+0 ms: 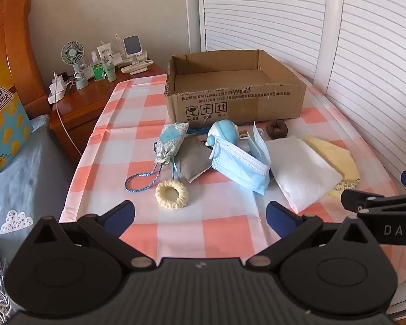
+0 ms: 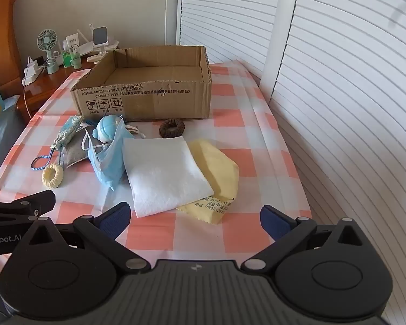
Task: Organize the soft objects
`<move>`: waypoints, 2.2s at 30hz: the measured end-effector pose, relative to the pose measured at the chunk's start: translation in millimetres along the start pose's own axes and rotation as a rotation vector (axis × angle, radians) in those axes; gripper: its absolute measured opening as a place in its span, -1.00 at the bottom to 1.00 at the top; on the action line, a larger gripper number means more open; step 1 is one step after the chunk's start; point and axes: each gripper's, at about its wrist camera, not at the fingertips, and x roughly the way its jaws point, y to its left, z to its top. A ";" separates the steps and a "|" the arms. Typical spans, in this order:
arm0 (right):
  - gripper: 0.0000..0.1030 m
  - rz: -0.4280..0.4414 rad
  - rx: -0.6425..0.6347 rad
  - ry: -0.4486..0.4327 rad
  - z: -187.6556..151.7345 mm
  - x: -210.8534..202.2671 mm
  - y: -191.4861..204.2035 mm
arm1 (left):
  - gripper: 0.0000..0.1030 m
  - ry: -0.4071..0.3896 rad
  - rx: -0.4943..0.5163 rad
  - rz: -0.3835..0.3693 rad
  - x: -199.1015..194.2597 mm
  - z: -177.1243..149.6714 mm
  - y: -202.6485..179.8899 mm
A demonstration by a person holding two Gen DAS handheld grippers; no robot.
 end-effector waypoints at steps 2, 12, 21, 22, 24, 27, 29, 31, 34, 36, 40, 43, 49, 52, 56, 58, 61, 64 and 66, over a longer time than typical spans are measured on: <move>1.00 -0.003 -0.001 -0.005 -0.5 -0.2 0.5 | 0.99 -0.015 -0.021 -0.020 -0.8 -0.3 1.5; 1.00 -0.002 0.001 -0.004 1.0 -2.5 -1.4 | 0.99 -0.012 -0.010 -0.011 -1.2 0.7 -0.4; 1.00 -0.007 -0.001 -0.005 1.7 -2.6 0.4 | 0.99 -0.010 -0.010 -0.012 -0.9 1.1 -0.4; 1.00 -0.007 -0.001 -0.005 1.4 -2.6 0.5 | 0.99 -0.009 -0.011 -0.012 -1.0 1.3 -0.4; 1.00 -0.007 -0.001 -0.004 1.3 -2.6 0.3 | 0.99 -0.010 -0.009 -0.012 -0.9 1.2 -0.5; 1.00 -0.006 0.001 -0.005 1.5 -2.7 -0.3 | 0.99 -0.011 -0.010 -0.011 -1.5 1.5 -1.1; 1.00 -0.007 0.001 -0.005 2.0 -2.9 -0.7 | 0.99 -0.012 -0.009 -0.011 -1.0 2.0 -1.8; 1.00 -0.008 0.000 -0.008 2.7 -3.4 -1.4 | 0.99 -0.012 -0.011 -0.013 -1.7 2.5 -1.9; 1.00 -0.009 -0.002 -0.008 3.6 -3.6 -1.9 | 0.99 -0.011 -0.010 -0.012 -2.0 2.2 -2.1; 1.00 -0.008 0.000 -0.009 2.7 -3.7 -1.6 | 0.99 -0.012 -0.010 -0.012 -1.9 1.9 -1.8; 1.00 -0.010 -0.002 -0.010 2.8 -3.7 -1.2 | 0.99 -0.012 -0.011 -0.013 -1.9 2.0 -1.8; 1.00 -0.010 -0.001 -0.010 3.0 -3.7 -1.5 | 0.99 -0.013 -0.011 -0.014 -2.0 1.9 -1.7; 1.00 -0.011 -0.001 -0.010 3.5 -4.1 -1.8 | 0.99 -0.012 -0.011 -0.014 -1.8 2.0 -1.5; 1.00 -0.011 -0.001 -0.010 2.9 -4.4 -1.2 | 0.99 -0.012 -0.011 -0.014 -1.8 1.8 -1.2; 1.00 -0.012 -0.001 -0.012 2.8 -4.7 -1.2 | 0.99 -0.012 -0.012 -0.015 -1.9 1.9 -1.3; 1.00 -0.012 -0.002 -0.012 2.8 -4.9 -1.2 | 0.99 -0.012 -0.012 -0.015 -1.8 1.8 -1.1; 1.00 -0.012 -0.002 -0.012 3.2 -5.1 -1.7 | 0.99 -0.013 -0.012 -0.014 -2.0 1.9 -1.3; 1.00 -0.012 -0.002 -0.012 3.1 -5.2 -1.2 | 0.99 -0.013 -0.013 -0.015 -1.9 1.9 -1.1; 1.00 -0.013 -0.003 -0.012 2.4 -5.2 -0.1 | 0.99 -0.013 -0.012 -0.015 -1.9 1.9 -1.1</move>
